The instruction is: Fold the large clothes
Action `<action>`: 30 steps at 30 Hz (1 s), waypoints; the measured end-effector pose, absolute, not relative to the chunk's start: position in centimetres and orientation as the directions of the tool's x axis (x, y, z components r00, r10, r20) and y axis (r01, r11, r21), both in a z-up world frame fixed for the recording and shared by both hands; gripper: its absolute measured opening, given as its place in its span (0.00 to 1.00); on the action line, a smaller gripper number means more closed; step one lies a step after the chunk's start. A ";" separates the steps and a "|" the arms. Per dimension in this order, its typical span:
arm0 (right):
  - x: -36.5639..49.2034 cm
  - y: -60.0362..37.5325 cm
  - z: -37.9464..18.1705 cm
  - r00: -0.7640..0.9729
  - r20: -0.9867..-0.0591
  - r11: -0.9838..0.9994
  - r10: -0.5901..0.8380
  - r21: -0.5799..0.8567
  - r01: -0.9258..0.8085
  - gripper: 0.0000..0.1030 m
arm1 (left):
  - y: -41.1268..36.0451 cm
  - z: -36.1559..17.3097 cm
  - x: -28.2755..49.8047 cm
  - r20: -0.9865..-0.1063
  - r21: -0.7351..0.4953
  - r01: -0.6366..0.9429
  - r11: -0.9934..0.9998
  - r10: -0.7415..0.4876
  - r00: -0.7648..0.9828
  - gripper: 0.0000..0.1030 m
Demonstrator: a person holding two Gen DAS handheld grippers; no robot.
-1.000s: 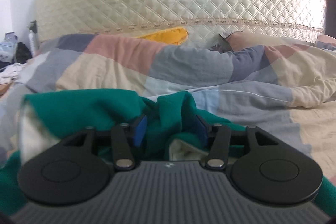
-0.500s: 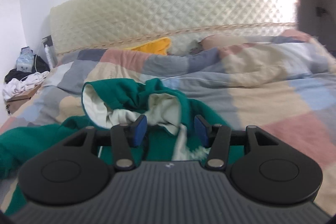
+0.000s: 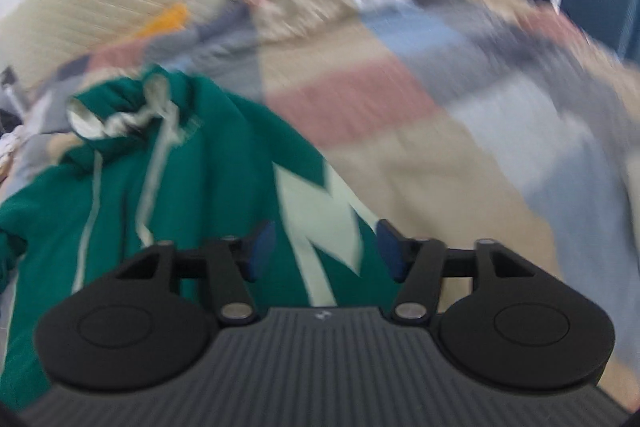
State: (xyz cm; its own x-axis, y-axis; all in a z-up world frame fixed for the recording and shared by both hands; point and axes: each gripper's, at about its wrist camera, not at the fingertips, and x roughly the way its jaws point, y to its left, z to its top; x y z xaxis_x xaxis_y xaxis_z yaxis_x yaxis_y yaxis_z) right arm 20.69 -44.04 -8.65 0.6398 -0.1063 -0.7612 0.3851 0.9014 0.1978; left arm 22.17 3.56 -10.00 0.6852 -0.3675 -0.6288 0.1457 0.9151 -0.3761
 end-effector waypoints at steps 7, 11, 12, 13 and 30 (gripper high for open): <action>20.9 -46.5 -11.8 0.575 -0.814 0.839 -0.080 0.256 0.480 0.65 | 2.3 -14.7 21.3 -0.662 -0.341 0.161 0.926 -0.358 0.659 0.56; 21.5 -48.6 -12.8 0.576 -0.817 0.817 0.018 0.345 0.463 0.69 | 3.4 -16.5 22.4 -0.686 -0.334 0.136 0.933 -0.340 0.644 0.56; 21.5 -49.0 -13.0 0.577 -0.816 0.803 0.026 0.362 0.474 0.69 | 3.4 -16.8 22.5 -0.689 -0.335 0.127 0.934 -0.334 0.643 0.56; 21.5 -49.3 -13.2 0.577 -0.816 0.794 0.026 0.368 0.484 0.69 | 3.6 -16.9 22.7 -0.690 -0.333 0.120 0.935 -0.328 0.645 0.56; 23.3 -47.4 -12.2 0.641 -0.767 0.911 -0.034 0.241 0.336 0.10 | 5.0 -16.0 23.1 -0.682 -0.283 0.027 0.959 -0.221 0.698 0.56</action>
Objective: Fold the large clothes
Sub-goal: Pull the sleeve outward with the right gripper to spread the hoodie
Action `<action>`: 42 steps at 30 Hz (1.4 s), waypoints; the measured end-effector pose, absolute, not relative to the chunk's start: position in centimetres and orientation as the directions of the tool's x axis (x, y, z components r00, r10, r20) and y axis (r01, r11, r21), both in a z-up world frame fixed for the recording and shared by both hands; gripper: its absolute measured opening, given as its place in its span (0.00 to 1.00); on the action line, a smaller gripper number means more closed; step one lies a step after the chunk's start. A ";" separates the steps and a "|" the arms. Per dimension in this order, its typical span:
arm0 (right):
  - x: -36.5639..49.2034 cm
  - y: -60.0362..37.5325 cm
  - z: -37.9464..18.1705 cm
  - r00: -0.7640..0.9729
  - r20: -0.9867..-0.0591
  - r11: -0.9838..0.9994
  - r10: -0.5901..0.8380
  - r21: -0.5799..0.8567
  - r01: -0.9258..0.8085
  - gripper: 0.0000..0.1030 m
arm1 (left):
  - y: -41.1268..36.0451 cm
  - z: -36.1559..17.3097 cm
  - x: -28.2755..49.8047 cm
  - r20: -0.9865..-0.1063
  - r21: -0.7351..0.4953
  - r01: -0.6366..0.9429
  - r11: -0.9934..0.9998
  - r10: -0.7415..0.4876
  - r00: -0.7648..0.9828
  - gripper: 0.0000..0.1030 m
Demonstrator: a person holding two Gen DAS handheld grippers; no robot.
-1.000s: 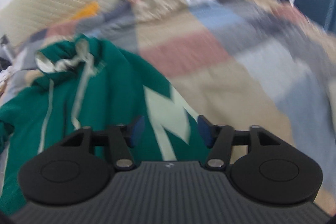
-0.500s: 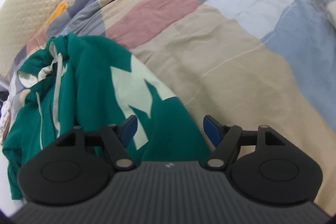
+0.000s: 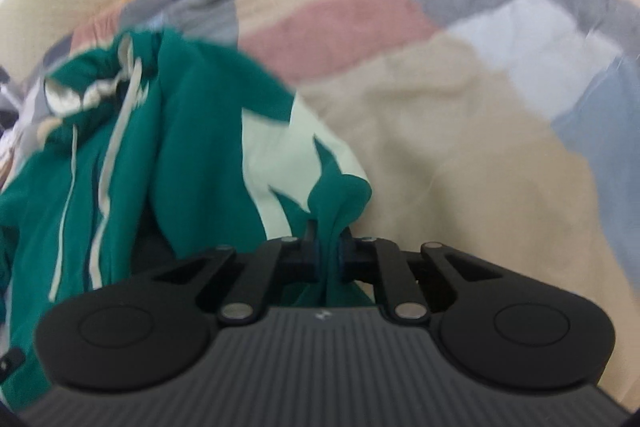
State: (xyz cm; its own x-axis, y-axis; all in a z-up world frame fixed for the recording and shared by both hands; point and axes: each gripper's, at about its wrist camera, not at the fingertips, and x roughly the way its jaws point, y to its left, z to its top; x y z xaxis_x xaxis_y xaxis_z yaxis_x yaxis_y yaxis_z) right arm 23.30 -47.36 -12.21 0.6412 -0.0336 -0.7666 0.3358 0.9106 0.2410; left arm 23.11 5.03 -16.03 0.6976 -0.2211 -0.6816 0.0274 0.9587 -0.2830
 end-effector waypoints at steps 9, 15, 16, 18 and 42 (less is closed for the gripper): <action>26.2 -52.7 -5.4 0.770 -0.574 0.895 -0.278 0.137 0.425 0.10 | 7.2 -15.1 24.2 -0.657 -0.293 -0.062 0.954 -0.153 0.738 0.56; 30.8 -53.7 -3.5 0.807 -0.412 0.876 -0.423 0.041 0.480 0.10 | 9.4 -14.6 25.4 -0.651 -0.273 -0.192 0.943 -0.034 0.759 0.56; 31.9 -53.6 -3.8 0.804 -0.398 0.875 -0.443 0.003 0.484 0.10 | 9.8 -14.4 25.7 -0.645 -0.275 -0.208 0.939 -0.020 0.764 0.56; 34.2 -53.4 -5.0 0.795 -0.375 0.870 -0.477 -0.070 0.489 0.10 | 10.6 -14.2 26.2 -0.638 -0.296 -0.238 0.925 -0.006 0.770 0.56; 28.4 -46.5 -10.0 0.795 -0.434 0.867 -0.424 0.059 0.495 0.49 | 13.8 -18.9 29.2 -0.709 -0.404 -0.299 0.865 -0.089 0.700 0.56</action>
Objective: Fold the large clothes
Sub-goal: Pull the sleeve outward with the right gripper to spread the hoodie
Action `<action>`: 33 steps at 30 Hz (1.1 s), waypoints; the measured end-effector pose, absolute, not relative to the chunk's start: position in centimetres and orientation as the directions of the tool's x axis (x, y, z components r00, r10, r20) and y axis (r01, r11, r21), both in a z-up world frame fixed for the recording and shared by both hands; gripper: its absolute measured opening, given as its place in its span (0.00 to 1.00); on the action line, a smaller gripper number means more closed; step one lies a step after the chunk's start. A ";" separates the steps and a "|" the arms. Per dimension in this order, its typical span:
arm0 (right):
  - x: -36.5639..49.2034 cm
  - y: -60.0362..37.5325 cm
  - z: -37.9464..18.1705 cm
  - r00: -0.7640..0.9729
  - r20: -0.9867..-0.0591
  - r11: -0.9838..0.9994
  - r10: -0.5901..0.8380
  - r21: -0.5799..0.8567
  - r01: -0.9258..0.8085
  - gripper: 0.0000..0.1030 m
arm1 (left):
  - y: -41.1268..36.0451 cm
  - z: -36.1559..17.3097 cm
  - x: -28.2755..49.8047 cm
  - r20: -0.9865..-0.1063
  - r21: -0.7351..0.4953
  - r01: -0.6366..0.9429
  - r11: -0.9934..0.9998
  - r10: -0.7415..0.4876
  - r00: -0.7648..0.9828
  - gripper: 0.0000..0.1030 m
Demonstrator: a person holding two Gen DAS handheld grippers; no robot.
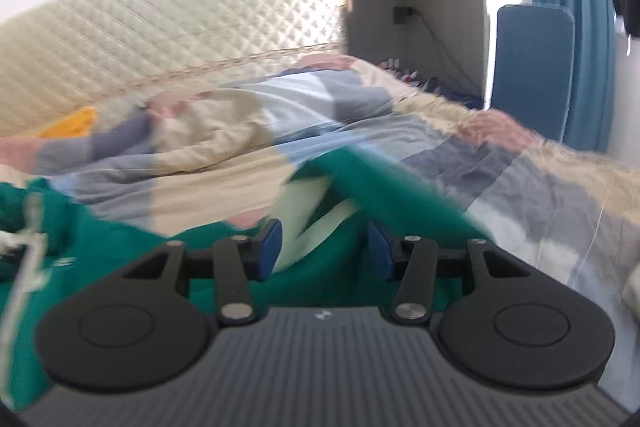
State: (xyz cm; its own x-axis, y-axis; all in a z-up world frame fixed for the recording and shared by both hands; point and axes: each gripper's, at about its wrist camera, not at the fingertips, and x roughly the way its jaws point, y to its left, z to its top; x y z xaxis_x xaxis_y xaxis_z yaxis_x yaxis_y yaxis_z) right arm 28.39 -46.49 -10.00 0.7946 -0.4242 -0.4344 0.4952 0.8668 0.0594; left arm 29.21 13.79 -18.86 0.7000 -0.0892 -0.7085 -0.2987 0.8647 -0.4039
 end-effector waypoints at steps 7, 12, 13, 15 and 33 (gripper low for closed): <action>24.2 -42.7 -8.3 0.722 -0.657 0.894 -0.218 0.162 0.418 0.49 | 13.7 -17.8 26.5 -0.701 -0.452 -0.237 0.860 -0.179 0.690 0.56; 19.9 -40.8 -9.7 0.683 -0.730 0.844 -0.019 0.355 0.403 0.49 | 13.1 -16.9 24.9 -0.707 -0.415 -0.220 0.883 -0.161 0.688 0.56; 19.0 -40.5 -10.2 0.673 -0.740 0.830 0.002 0.376 0.412 0.49 | 13.2 -16.8 24.7 -0.709 -0.409 -0.225 0.884 -0.153 0.688 0.56; 17.6 -39.9 -11.3 0.644 -0.765 0.821 0.001 0.368 0.436 0.49 | 13.6 -16.7 24.2 -0.712 -0.392 -0.245 0.887 -0.124 0.691 0.56; 17.7 -38.8 -14.2 0.631 -0.770 0.866 0.099 0.379 0.327 0.10 | 16.7 -17.1 23.1 -0.731 -0.371 -0.369 0.853 -0.023 0.682 0.57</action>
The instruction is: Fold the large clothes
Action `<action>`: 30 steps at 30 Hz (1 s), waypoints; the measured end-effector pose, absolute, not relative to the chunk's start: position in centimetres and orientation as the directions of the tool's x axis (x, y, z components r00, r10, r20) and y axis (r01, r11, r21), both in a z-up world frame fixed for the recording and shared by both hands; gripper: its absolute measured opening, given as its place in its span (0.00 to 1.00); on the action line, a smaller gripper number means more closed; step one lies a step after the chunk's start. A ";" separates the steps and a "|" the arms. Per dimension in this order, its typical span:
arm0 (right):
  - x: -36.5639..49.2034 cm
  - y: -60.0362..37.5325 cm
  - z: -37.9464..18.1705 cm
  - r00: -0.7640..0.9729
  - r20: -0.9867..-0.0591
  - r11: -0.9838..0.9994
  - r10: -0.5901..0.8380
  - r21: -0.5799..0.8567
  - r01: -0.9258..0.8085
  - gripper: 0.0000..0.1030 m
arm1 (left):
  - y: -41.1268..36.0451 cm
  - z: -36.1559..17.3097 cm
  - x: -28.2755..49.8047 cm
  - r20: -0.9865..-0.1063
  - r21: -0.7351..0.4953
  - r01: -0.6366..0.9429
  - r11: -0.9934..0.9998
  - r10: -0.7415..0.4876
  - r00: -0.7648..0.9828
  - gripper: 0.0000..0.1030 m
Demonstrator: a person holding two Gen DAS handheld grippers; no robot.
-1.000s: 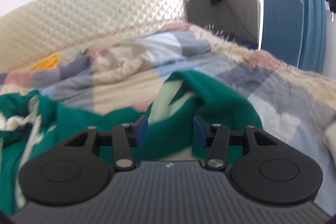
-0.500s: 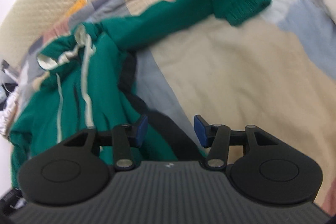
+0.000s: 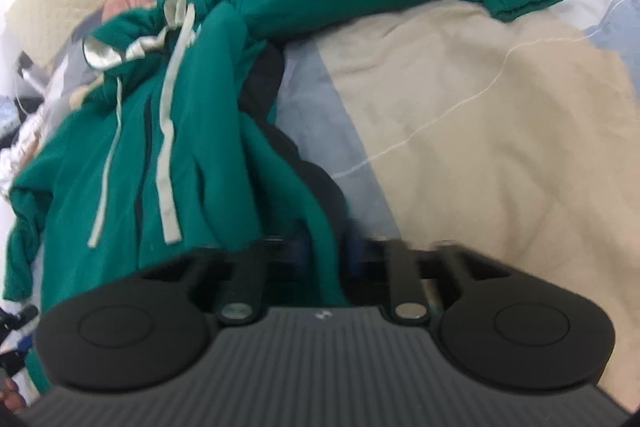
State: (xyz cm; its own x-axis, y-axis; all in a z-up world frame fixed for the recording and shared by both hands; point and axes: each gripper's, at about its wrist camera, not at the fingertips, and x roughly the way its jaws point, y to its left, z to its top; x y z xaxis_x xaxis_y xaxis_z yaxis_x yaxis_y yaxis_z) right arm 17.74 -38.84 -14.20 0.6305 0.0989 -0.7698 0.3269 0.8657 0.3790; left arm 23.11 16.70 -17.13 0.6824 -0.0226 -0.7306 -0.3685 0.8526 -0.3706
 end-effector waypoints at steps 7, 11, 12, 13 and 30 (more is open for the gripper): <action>14.6 -38.7 -9.0 0.786 -0.588 0.822 0.190 0.533 0.200 0.07 | 17.9 -16.1 21.7 -0.719 -0.417 -0.414 0.809 -0.015 0.694 0.59; 12.6 -39.0 -7.9 0.815 -0.576 0.832 0.068 0.484 0.272 0.07 | 17.3 -16.3 21.7 -0.733 -0.397 -0.398 0.827 -0.024 0.680 0.59; 12.3 -39.3 -8.1 0.807 -0.589 0.826 0.046 0.476 0.301 0.07 | 17.1 -16.2 21.6 -0.735 -0.386 -0.396 0.833 -0.019 0.677 0.59; 12.0 -39.8 -8.4 0.793 -0.609 0.814 0.014 0.468 0.344 0.07 | 16.9 -16.2 21.6 -0.737 -0.379 -0.393 0.838 -0.016 0.676 0.59; 13.2 -42.2 -15.9 0.609 -0.792 0.658 0.045 0.482 0.578 0.10 | 15.6 -18.6 21.7 -0.807 -0.282 -0.423 0.861 0.026 0.590 0.63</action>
